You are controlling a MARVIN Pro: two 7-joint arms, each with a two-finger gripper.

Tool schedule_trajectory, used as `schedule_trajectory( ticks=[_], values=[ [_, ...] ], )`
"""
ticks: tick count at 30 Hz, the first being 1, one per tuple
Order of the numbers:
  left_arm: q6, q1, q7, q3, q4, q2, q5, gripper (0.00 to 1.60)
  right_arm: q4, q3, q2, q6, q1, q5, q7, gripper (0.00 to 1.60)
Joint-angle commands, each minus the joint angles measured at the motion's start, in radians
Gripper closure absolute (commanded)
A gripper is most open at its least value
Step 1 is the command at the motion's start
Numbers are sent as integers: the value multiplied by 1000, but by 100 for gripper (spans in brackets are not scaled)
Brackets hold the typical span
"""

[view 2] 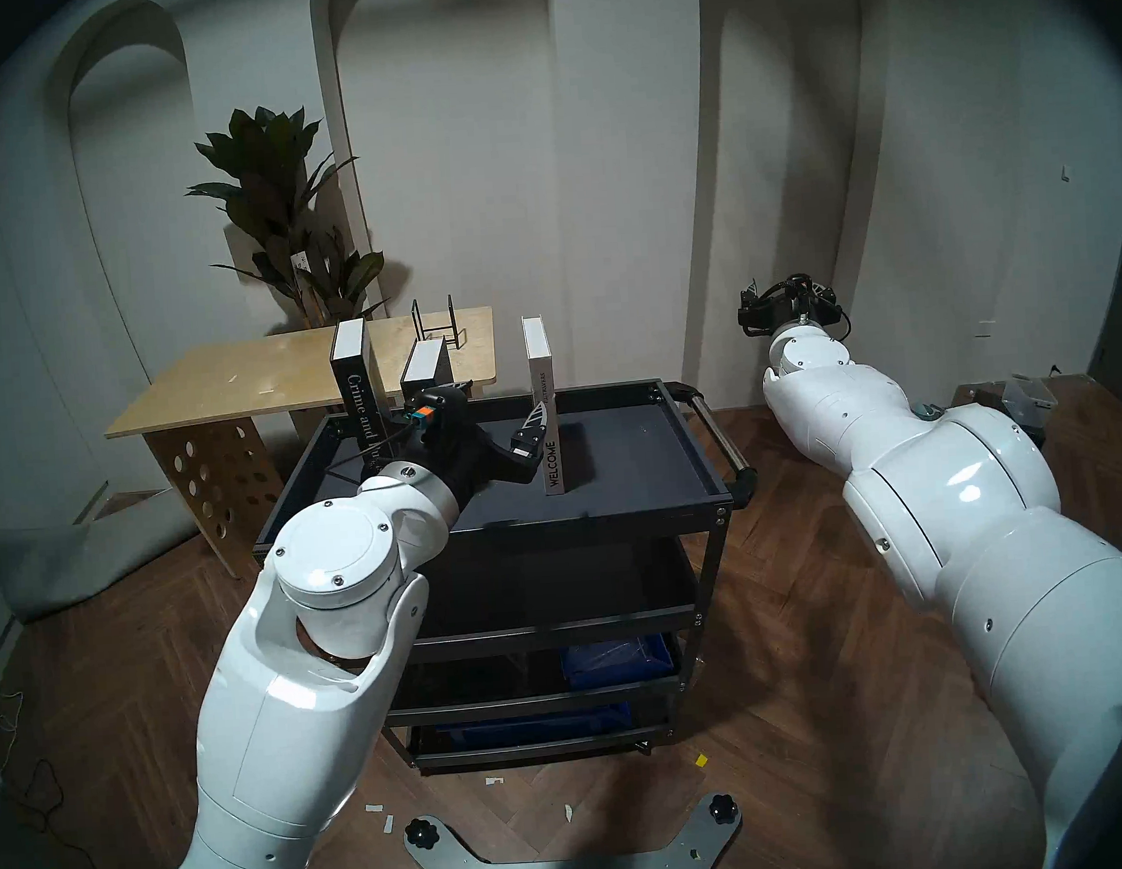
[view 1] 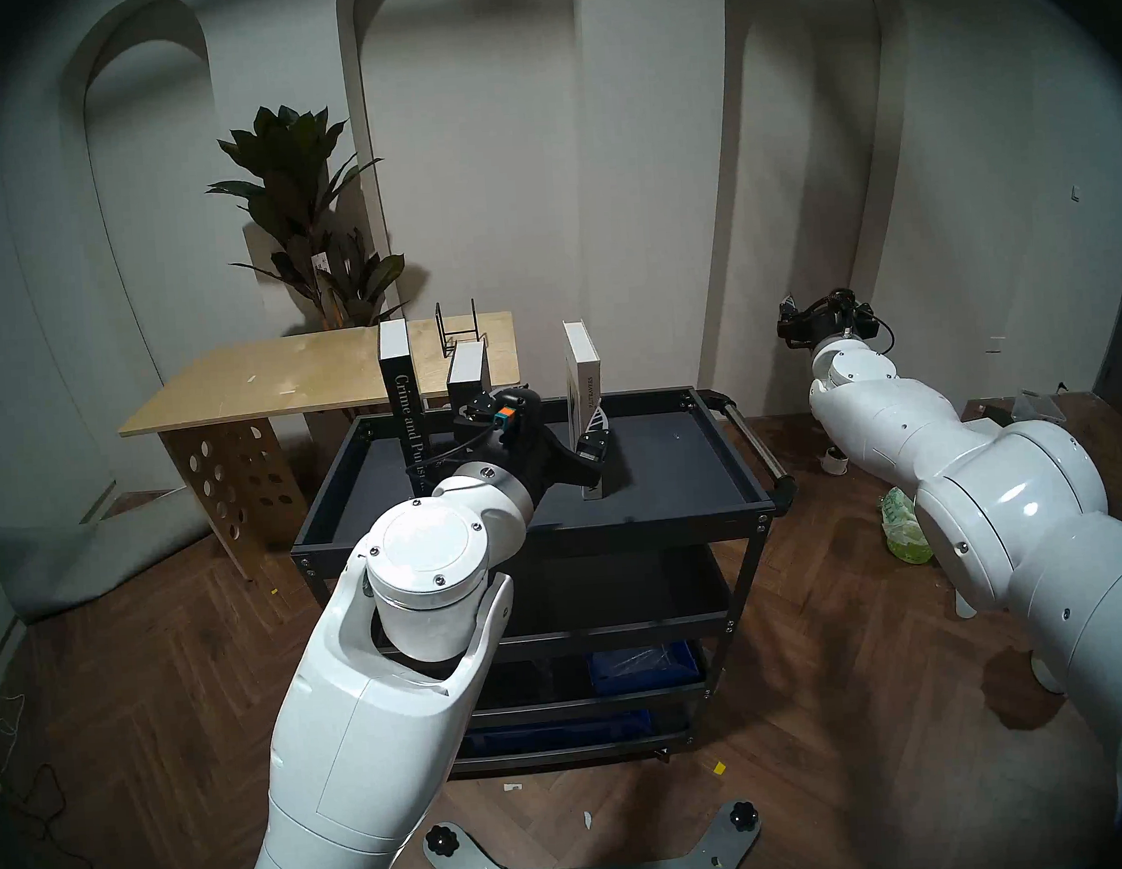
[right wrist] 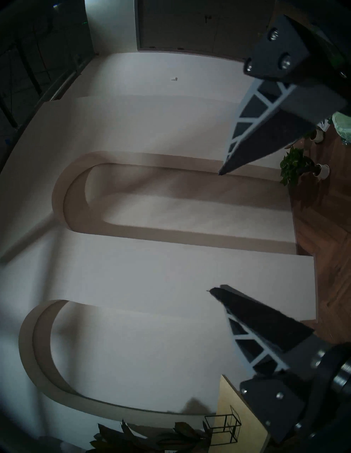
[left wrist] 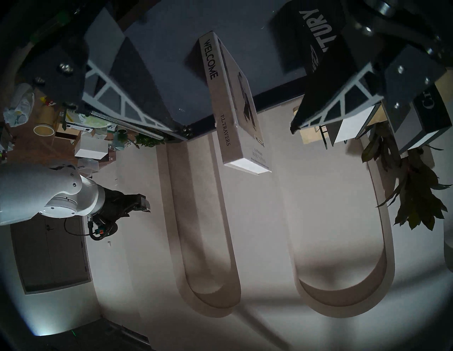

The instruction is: Sort the books onto the shelf by size, largest to the left

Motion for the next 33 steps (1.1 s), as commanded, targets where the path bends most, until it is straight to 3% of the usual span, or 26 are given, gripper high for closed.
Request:
schedule_trajectory(
  ticks=[1,16,33],
  values=[
    [-2,-30,34,2,-3,-23,22,0,-37,23,3,-8,-20,35,106,0],
    [4,-22,125,27,68,-54,71,0,-93,70,20,-5,-83,106,358,0],
    [-11,-71,245,51,162,-99,143,0,-168,126,91,2,-133,178,626,0]
  ],
)
